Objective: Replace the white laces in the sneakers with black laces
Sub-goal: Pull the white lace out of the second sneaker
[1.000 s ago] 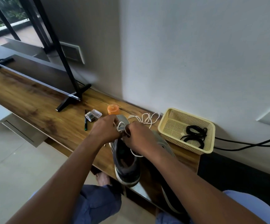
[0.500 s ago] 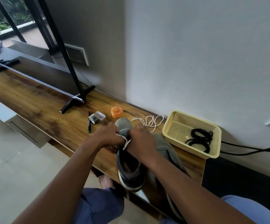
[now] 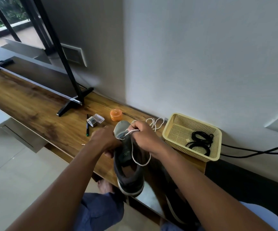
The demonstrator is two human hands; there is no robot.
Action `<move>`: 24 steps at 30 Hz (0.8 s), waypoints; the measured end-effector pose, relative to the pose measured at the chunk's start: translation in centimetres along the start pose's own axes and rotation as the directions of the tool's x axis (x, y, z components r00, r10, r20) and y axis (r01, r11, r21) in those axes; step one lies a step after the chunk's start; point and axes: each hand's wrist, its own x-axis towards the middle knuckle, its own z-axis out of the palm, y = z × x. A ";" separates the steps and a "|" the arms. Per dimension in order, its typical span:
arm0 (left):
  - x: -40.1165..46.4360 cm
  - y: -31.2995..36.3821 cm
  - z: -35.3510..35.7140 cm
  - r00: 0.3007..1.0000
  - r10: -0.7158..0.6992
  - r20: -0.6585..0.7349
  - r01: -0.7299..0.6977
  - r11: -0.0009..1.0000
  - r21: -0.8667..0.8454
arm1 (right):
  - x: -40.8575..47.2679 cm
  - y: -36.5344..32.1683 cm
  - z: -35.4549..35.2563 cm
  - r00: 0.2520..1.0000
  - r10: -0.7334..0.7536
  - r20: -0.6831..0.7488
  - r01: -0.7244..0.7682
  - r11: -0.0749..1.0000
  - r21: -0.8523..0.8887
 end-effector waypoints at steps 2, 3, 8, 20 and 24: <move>0.1 0.0 0.1 1.000 -0.009 -0.012 0.009 1.000 -0.010 | -0.6 -0.6 -1.3 0.997 -0.048 0.057 0.030 0.960 0.280; 0.1 0.0 0.0 1.000 -0.011 -0.014 0.011 1.000 -0.014 | -0.8 -0.9 -2.1 0.991 -0.094 0.094 0.050 0.917 0.396; 0.3 0.3 0.3 0.999 -0.003 -0.051 0.001 0.999 -0.043 | -2.1 -0.5 -4.0 0.939 -0.201 0.279 -0.034 0.753 0.658; 0.7 0.3 1.8 0.986 0.075 -0.152 -0.053 0.989 0.141 | -3.4 -2.2 -4.6 0.770 0.103 0.629 0.218 0.885 -0.412; 1.0 0.2 2.3 0.971 0.134 -0.197 -0.112 0.987 0.117 | -3.9 -3.1 -4.0 0.770 0.232 0.595 0.272 0.724 -0.634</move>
